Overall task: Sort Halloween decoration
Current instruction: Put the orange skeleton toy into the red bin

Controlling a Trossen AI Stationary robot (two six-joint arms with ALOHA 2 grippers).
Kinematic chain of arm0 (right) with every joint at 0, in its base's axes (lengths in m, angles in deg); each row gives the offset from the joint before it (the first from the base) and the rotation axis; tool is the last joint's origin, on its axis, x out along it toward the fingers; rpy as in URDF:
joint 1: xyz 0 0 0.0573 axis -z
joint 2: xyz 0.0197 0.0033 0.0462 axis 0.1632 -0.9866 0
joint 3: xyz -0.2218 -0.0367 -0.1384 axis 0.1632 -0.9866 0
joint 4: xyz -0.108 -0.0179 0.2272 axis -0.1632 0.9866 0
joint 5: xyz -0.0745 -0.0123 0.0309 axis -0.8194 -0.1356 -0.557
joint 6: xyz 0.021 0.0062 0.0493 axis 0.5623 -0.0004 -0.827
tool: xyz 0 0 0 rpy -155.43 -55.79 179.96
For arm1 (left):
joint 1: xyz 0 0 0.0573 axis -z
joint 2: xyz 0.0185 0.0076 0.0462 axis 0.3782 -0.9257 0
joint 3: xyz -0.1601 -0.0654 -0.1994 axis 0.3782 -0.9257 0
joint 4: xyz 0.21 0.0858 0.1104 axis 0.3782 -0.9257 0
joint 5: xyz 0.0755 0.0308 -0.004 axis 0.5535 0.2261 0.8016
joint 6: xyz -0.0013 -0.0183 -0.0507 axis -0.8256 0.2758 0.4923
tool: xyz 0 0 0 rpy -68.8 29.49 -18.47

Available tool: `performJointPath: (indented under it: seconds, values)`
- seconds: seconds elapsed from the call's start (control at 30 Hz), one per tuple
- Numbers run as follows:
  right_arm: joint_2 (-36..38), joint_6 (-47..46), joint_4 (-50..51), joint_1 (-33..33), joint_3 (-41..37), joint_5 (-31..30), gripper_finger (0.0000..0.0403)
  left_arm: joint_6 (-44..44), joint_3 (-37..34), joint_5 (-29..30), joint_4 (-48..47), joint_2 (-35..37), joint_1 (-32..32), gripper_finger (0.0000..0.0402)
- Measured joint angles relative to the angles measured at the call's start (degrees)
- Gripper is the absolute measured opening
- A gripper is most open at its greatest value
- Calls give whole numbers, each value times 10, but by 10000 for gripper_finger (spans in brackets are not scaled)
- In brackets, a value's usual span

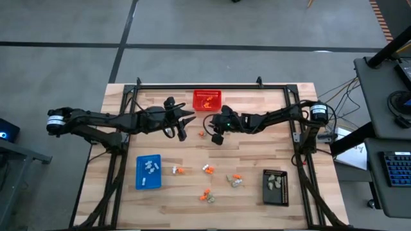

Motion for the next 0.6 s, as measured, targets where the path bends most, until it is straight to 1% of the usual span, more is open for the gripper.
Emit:
performJointPath:
  seconds: [0.07,0.13,0.27,0.33,0.4,0.47,0.6]
  values:
    - [0,0,2,-1,0,10,81,0,0,0,0,0,0,75]
    - [0,-5,2,-1,0,13,100,0,0,0,0,0,0,75]
    - [0,-16,2,-2,0,24,161,0,0,0,0,0,0,75]
    - [0,4,2,-3,0,30,189,0,0,0,0,0,0,75]
    - [0,27,3,-3,0,52,212,0,0,0,0,0,0,75]
    - [-1,47,3,-3,0,70,226,0,0,0,0,0,0,75]
    - [-12,78,-2,-3,0,72,234,0,0,0,-1,0,0,75]
